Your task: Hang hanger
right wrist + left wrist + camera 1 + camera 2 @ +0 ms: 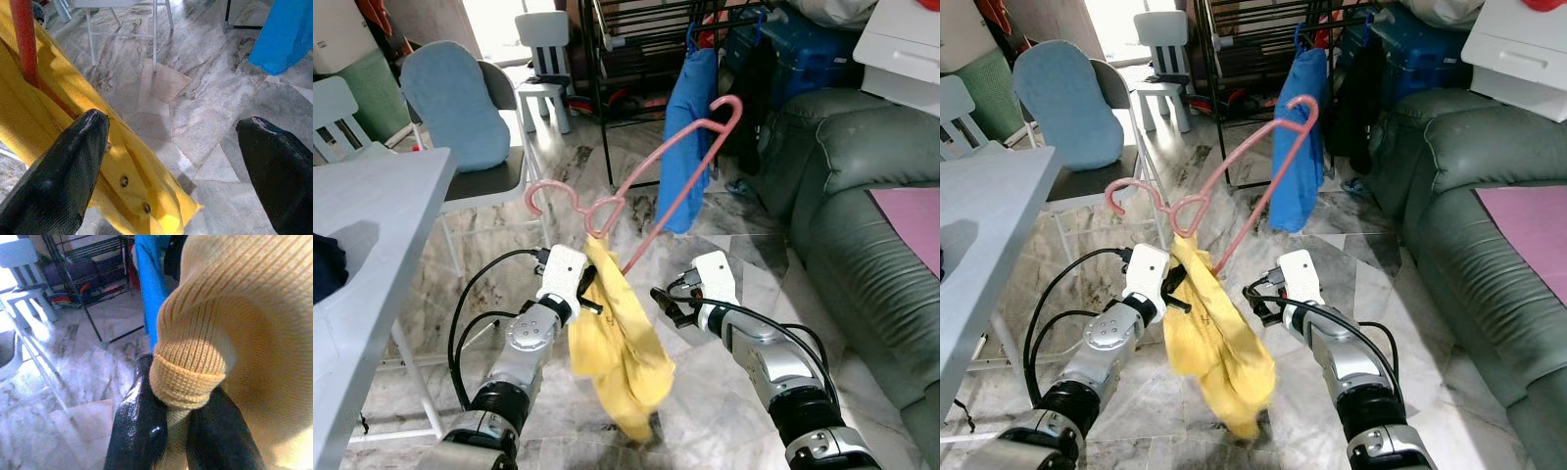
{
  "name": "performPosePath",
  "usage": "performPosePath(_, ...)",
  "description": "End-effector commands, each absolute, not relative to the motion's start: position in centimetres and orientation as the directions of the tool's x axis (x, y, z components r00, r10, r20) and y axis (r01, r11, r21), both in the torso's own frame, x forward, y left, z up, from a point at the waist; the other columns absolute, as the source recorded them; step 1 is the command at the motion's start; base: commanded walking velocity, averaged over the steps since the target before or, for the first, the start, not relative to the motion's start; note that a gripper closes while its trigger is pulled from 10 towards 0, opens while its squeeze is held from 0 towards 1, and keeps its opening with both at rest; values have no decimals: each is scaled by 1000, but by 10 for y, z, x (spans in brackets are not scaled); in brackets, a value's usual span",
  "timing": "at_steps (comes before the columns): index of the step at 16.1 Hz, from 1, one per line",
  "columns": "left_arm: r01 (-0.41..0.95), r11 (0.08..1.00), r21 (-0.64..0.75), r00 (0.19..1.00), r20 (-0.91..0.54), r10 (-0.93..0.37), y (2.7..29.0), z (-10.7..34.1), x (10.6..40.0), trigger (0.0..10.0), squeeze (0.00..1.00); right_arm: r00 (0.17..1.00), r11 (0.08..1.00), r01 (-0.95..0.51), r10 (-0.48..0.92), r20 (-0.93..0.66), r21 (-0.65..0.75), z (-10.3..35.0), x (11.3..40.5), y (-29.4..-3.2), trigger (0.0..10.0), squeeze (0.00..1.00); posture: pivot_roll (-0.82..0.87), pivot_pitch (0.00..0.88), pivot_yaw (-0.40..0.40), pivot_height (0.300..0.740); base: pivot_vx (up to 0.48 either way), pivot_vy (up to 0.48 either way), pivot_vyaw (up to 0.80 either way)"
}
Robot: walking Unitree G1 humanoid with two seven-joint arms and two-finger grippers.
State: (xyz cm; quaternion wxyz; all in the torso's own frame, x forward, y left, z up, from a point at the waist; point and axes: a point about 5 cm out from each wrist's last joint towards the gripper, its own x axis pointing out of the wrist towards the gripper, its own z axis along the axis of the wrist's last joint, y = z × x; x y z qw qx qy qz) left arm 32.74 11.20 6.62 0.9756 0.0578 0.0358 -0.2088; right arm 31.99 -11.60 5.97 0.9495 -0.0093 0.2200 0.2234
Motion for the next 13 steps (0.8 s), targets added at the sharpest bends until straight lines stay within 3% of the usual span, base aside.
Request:
performPosePath(1, 428, 899, 96, 904, -16, -428, 110, 80, 329, 10000, 0, 790, 897, -430, 428, -438, 100, 53, 317, -110, 10000, 0, -205, 0, 102, 740, 0, 0, 0)
performPosePath(13, 542, 840, 29, 832, 125, -541, 83, 115, 319, 10000, 0, 745, 871, -475, 475, -468, 128, 46, 319, -92, 10000, 0, -180, 0, 97, 740, 0, 0, 0)
